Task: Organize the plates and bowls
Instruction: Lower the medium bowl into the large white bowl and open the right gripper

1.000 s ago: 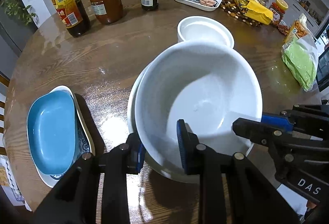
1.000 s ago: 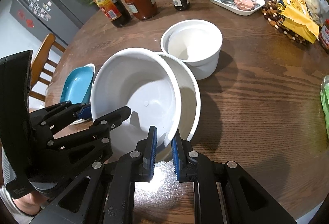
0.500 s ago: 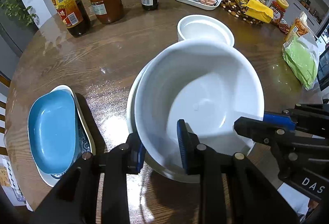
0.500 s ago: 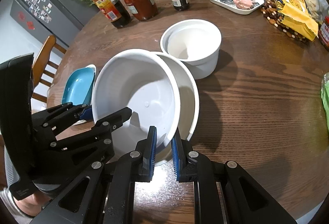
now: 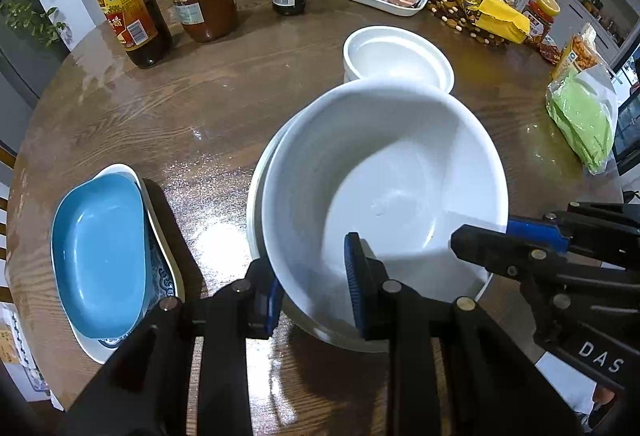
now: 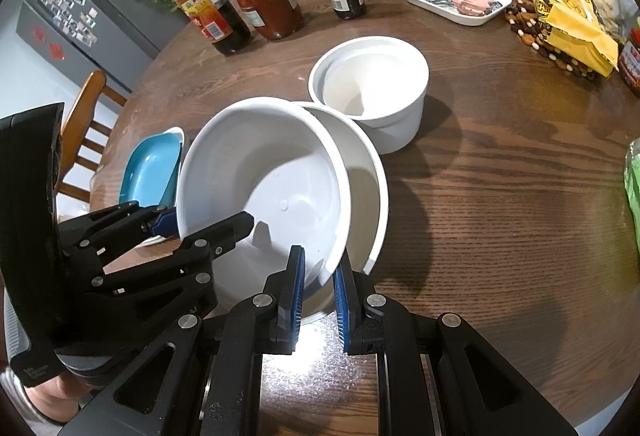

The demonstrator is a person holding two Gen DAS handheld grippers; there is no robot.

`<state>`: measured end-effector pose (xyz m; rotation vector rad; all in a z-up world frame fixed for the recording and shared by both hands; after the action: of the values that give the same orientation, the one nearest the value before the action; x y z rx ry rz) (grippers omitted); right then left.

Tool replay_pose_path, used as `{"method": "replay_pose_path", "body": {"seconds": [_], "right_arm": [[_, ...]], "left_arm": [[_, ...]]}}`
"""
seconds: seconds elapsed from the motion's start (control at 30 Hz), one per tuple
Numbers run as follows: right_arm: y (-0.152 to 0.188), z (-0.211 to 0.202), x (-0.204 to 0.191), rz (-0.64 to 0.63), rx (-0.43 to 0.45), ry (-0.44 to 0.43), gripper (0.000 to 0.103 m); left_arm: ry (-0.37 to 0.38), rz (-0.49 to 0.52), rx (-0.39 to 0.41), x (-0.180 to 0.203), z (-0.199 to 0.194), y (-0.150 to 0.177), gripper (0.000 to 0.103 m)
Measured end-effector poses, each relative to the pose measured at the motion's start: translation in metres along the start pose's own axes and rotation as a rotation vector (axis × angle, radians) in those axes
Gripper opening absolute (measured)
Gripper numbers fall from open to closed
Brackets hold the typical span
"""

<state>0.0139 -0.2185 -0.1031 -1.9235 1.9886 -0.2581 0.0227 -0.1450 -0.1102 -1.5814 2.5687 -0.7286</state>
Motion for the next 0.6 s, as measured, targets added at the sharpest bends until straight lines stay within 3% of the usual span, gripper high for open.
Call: {"method": "replay_pose_path", "body": {"seconds": [0.43, 0.6], "right_arm": [[0.0, 0.0026, 0.0049, 0.02, 0.011, 0.008, 0.015], [-0.0013, 0.001, 0.0086, 0.024, 0.013, 0.027, 0.015]], "left_arm": [[-0.011, 0.007, 0.028, 0.0004, -0.0024, -0.0027, 0.028], [0.024, -0.001, 0.036, 0.0039, -0.0047, -0.004, 0.041]]}}
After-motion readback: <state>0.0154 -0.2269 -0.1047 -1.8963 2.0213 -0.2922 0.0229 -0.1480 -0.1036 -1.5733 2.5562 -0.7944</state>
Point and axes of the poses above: each gripper's, at about its wrist camera, not at the fingertips, and z roughly the way its jaws point, x to its right, y to its underside, the point moved 8 cm from there along z, roughly the way its jaws point, and after that the axes turned 12 degrees about y, right-handed, at the moved point
